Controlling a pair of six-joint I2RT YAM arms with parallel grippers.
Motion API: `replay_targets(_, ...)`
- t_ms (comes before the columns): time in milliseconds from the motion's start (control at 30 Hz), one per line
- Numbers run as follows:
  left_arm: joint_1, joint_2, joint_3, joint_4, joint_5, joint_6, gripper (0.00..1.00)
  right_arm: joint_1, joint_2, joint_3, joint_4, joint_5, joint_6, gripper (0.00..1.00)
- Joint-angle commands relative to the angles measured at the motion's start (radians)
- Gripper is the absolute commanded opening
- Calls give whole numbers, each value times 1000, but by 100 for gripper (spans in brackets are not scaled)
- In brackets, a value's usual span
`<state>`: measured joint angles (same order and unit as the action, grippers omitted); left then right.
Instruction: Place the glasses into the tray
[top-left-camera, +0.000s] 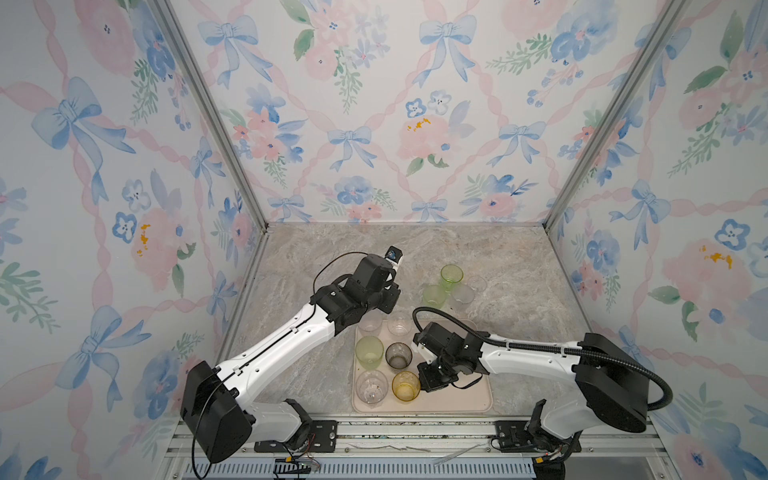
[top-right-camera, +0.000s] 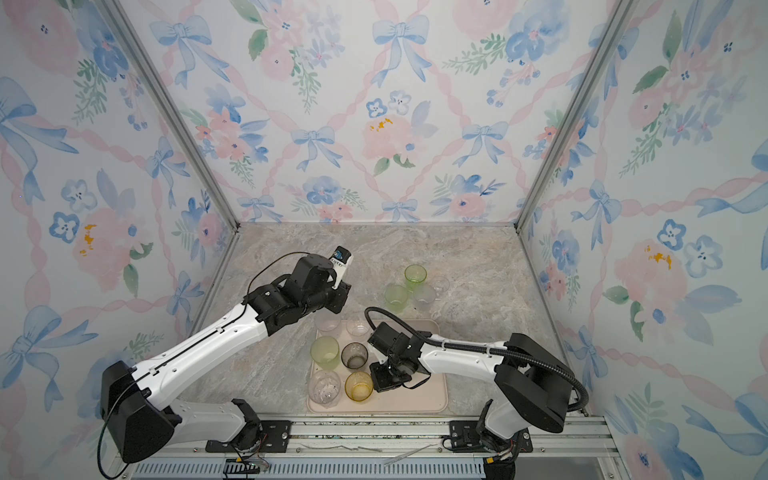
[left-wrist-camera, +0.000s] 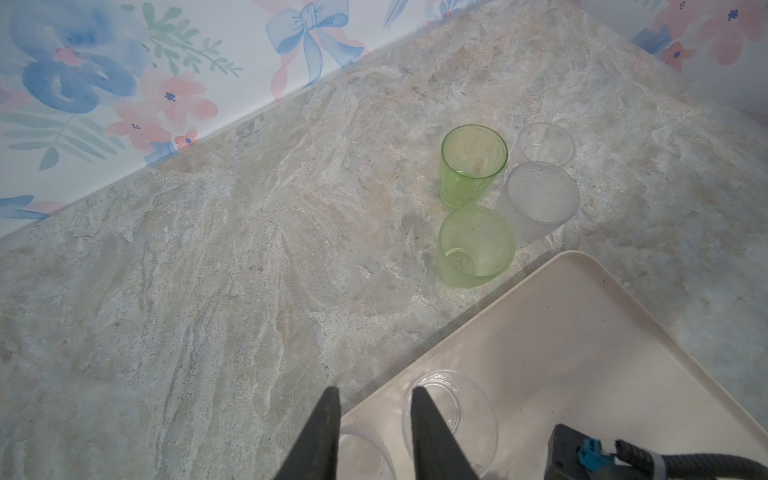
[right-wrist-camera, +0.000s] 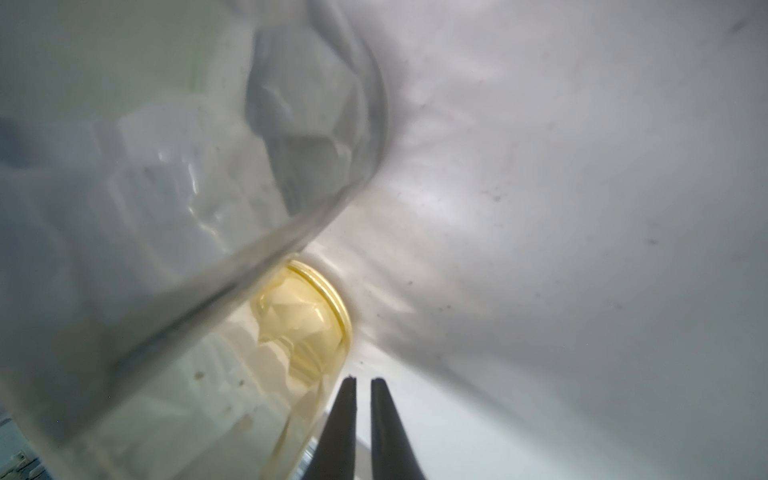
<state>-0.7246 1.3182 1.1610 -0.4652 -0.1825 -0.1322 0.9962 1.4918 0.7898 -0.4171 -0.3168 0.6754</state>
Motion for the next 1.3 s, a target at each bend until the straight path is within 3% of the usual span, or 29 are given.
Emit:
replay_targets(0,7,22,29,10,18,8,35,-45,-77,3,-89,63,-21,20)
replay_targets(167,13,68,50,29,27,12,42,-154,-196,47,-250,143,-123,35)
replay_targets(367,36,224,195,27,81,24,40,-376,-343,207,-407,227,-289,49)
replay_targets(567,47,414,347,5,178,35,41,-540,-331,346,-417,236,-403,49)
replay_targets(767,36,595,507,-138,248,56,41,-611,-286,400,-374,208,-440,49)
replay_targets(1100,28,673,546,-183,293,77,45,-645,-236,384,-314,156,-439,49)
replay_targets(1167,28,693,564,-192,296,79,50,-644,-228,379,-308,153,-438,49)
replay_targets(1267,27,725,595,-210,306,86,48,-647,-224,375,-302,150,-438,49)
